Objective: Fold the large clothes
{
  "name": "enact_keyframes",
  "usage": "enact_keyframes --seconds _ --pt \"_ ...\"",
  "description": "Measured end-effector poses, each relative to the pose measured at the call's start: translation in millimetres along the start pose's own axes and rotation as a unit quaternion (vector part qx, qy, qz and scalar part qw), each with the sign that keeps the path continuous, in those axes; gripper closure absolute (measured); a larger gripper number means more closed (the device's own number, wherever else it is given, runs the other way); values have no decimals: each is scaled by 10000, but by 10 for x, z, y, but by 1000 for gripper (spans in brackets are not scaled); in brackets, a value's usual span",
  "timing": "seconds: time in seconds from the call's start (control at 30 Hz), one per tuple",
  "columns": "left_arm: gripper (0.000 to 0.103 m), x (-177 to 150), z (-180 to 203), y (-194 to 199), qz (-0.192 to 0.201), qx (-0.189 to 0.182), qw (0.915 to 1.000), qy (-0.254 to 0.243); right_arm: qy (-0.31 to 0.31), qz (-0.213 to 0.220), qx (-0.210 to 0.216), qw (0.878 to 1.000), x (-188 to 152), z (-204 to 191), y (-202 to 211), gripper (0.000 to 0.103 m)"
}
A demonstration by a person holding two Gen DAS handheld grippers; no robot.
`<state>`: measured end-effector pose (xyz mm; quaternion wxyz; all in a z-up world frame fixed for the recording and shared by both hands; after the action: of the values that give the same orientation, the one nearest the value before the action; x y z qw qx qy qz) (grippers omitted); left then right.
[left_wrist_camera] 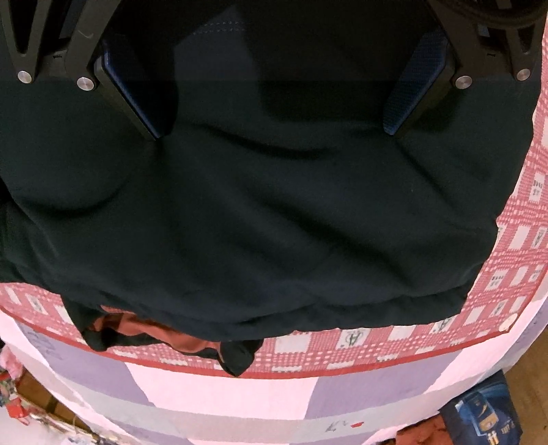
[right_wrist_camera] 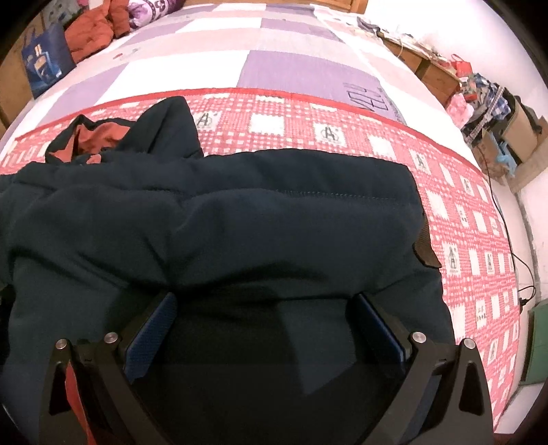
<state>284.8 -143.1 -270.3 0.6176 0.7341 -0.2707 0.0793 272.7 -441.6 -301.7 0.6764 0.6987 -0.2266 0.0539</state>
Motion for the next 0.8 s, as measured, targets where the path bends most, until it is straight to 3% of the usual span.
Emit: enact_keyframes --seconds 0.43,0.8 --pt "0 185 81 -181 -4 114 9998 -137 107 -161 29 9998 140 14 -186 0" --pt "0 475 162 -548 -388 -47 9992 -130 97 -291 52 9995 309 58 -372 0"
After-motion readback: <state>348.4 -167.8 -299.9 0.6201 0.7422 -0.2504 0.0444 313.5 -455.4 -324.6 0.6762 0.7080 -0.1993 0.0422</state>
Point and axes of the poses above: each gripper's, at about its wrist camera, not at the fingertips, and y roughly against the way its jaws point, z to its right, x to its top, the point moved 6 cm from there along -y, roughly the way its jaws point, and after that the axes turned 12 degrees about x, right-handed, at the moved point
